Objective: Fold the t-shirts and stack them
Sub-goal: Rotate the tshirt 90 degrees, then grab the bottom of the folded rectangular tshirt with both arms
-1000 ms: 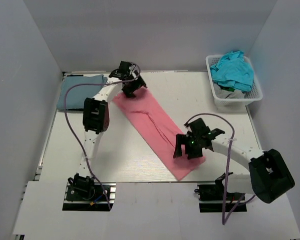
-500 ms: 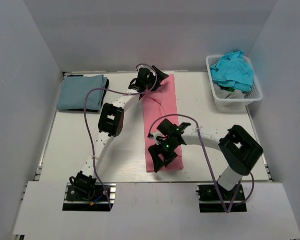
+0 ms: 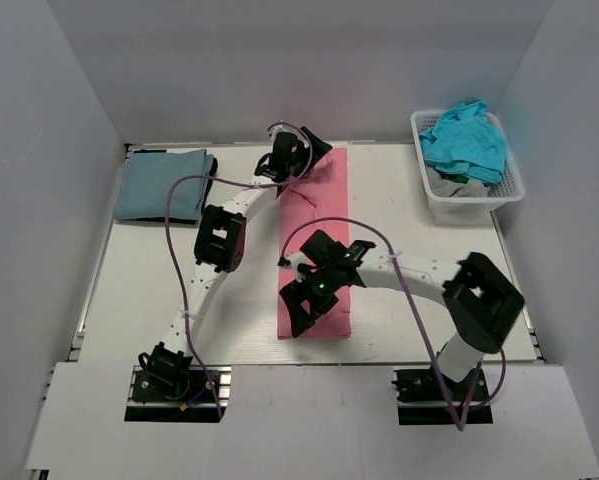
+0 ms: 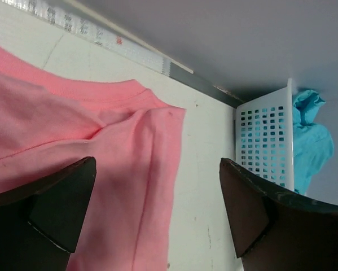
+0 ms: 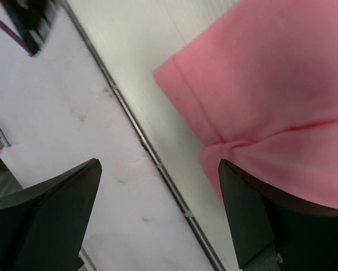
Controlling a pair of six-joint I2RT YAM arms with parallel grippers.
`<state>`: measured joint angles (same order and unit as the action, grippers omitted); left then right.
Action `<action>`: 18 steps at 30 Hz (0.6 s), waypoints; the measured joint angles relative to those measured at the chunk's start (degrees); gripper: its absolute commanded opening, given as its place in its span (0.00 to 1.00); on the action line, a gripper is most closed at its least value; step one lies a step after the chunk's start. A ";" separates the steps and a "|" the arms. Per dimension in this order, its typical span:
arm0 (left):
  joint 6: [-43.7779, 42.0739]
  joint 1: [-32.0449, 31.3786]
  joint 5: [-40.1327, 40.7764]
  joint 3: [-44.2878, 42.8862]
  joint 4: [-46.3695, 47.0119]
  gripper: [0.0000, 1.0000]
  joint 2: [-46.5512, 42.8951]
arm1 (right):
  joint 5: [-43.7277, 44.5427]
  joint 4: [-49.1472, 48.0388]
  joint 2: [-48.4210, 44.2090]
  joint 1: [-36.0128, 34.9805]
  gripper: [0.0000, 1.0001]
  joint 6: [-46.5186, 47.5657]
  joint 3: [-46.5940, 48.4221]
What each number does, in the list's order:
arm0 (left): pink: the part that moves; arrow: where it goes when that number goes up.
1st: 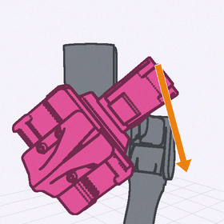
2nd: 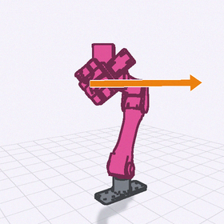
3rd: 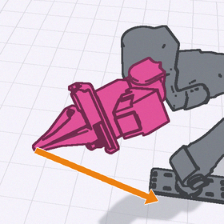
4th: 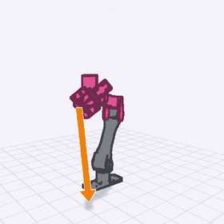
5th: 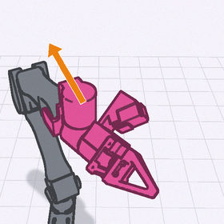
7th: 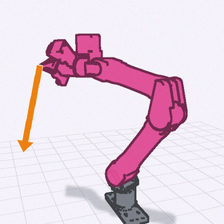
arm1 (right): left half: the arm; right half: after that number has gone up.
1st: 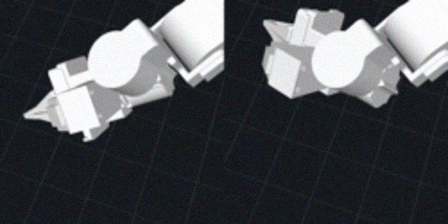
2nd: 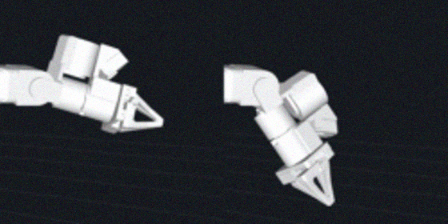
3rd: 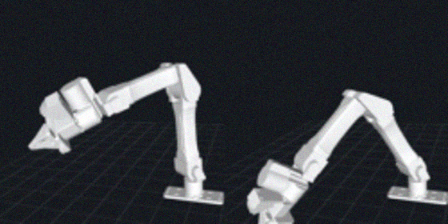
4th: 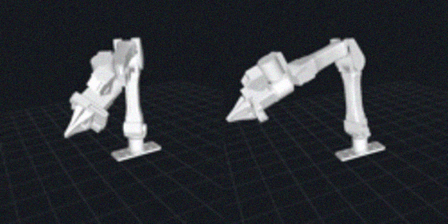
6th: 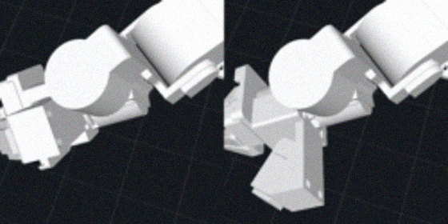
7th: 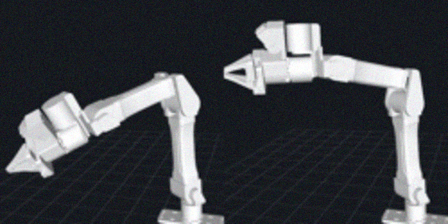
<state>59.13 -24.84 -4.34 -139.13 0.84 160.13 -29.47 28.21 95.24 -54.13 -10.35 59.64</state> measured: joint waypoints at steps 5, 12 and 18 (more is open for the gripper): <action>-8.24 0.55 -2.67 3.50 -6.58 1.00 -9.86 | 2.32 -3.76 -13.14 -0.13 0.90 -4.46 -4.42; -16.48 0.63 -2.93 25.49 -21.77 1.00 -47.12 | 16.79 -2.49 -24.37 0.17 0.90 -12.66 -11.04; -16.81 -1.62 -7.04 63.47 -25.31 1.00 -79.91 | 26.58 2.21 -31.04 1.95 0.90 -20.96 -16.96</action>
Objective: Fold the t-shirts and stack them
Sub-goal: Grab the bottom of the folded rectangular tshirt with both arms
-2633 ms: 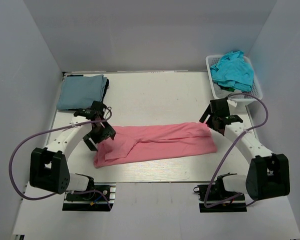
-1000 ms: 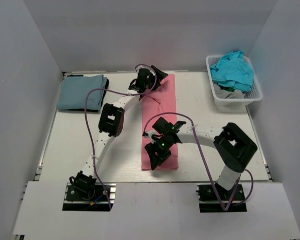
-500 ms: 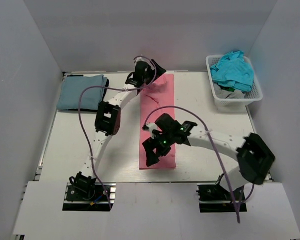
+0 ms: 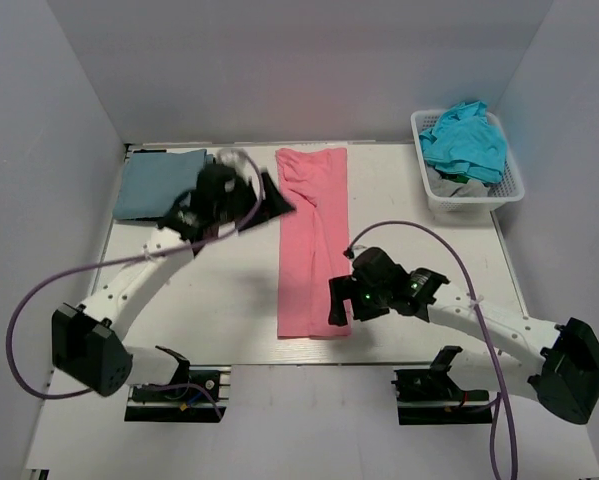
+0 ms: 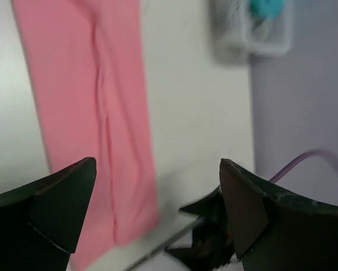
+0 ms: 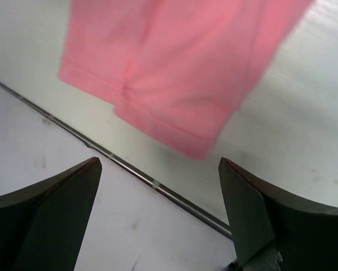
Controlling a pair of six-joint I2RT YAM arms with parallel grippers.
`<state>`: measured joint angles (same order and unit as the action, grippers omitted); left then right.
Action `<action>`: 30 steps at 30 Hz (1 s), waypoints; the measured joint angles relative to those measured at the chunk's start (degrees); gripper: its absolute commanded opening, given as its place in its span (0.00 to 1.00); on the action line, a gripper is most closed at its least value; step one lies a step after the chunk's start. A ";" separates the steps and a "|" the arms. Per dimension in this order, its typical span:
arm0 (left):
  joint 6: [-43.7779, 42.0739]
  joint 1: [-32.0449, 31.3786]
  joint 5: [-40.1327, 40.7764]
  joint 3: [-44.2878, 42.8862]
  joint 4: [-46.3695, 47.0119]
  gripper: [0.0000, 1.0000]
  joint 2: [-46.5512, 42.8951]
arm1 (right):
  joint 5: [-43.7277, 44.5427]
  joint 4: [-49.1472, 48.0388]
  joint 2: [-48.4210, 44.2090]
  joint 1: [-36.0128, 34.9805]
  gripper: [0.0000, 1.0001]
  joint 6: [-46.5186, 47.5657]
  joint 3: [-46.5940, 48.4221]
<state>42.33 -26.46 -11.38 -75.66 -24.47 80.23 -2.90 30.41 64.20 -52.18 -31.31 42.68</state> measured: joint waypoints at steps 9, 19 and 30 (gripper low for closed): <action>7.56 -11.82 -9.01 38.66 -10.67 1.00 -3.61 | -1.22 1.16 -1.57 1.99 0.90 -6.03 -8.72; 8.85 -16.55 -6.97 36.39 -9.33 0.85 1.51 | -4.55 -2.64 6.14 4.83 0.90 -5.44 -8.72; 10.34 -18.56 -7.26 35.32 -5.51 0.35 6.21 | -10.49 -6.36 11.04 6.40 0.60 -2.89 -7.76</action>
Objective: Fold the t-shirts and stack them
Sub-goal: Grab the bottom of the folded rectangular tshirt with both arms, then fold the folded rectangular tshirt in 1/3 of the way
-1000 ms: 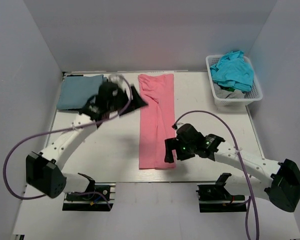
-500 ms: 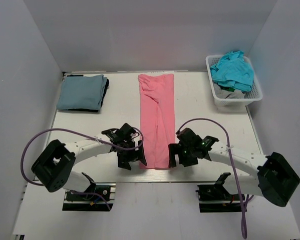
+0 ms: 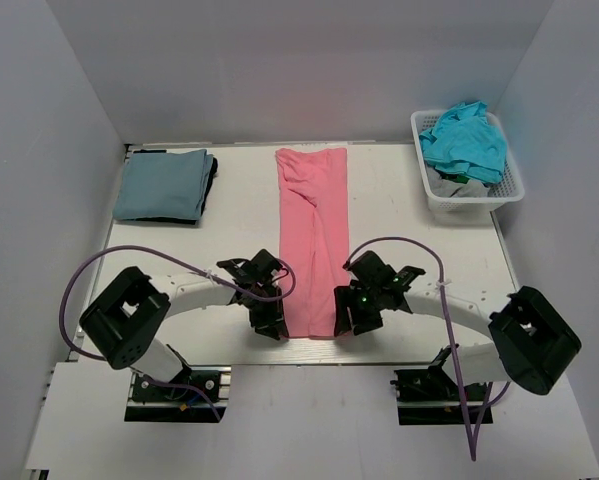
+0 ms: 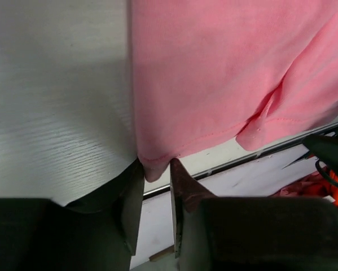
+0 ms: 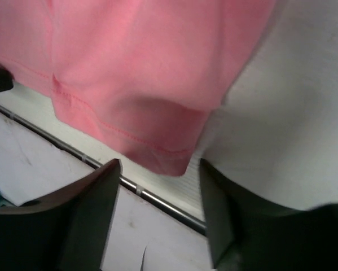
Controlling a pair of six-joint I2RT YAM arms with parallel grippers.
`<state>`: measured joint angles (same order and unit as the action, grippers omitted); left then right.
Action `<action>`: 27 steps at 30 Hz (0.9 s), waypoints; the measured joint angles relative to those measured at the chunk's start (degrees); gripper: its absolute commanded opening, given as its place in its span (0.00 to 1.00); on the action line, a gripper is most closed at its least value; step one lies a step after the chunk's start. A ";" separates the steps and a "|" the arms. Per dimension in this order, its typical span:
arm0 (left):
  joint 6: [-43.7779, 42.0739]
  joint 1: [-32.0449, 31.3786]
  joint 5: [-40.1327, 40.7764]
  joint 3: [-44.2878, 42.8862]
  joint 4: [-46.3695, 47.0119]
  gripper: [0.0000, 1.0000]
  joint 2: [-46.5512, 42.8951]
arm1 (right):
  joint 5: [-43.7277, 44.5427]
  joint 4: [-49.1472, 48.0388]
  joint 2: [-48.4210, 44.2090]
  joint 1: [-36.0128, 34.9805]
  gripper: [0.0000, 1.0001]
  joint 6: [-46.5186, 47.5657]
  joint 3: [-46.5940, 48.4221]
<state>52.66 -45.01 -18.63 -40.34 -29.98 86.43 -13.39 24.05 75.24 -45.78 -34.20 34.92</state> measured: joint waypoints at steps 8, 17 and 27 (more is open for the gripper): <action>-0.13 -0.52 0.85 -0.37 0.81 0.00 0.92 | -3.93 -1.84 5.84 0.31 0.02 1.42 0.79; -0.96 -1.03 3.37 -3.48 -0.48 0.00 0.11 | 0.02 1.33 0.98 0.28 0.00 1.66 3.10; -1.20 1.11 10.16 -20.46 -8.31 0.00 0.68 | 6.03 5.42 1.46 3.67 0.00 1.31 17.16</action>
<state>51.46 -43.90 -8.47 -60.80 -38.28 87.11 -7.35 29.47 76.71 -42.11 -32.88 52.07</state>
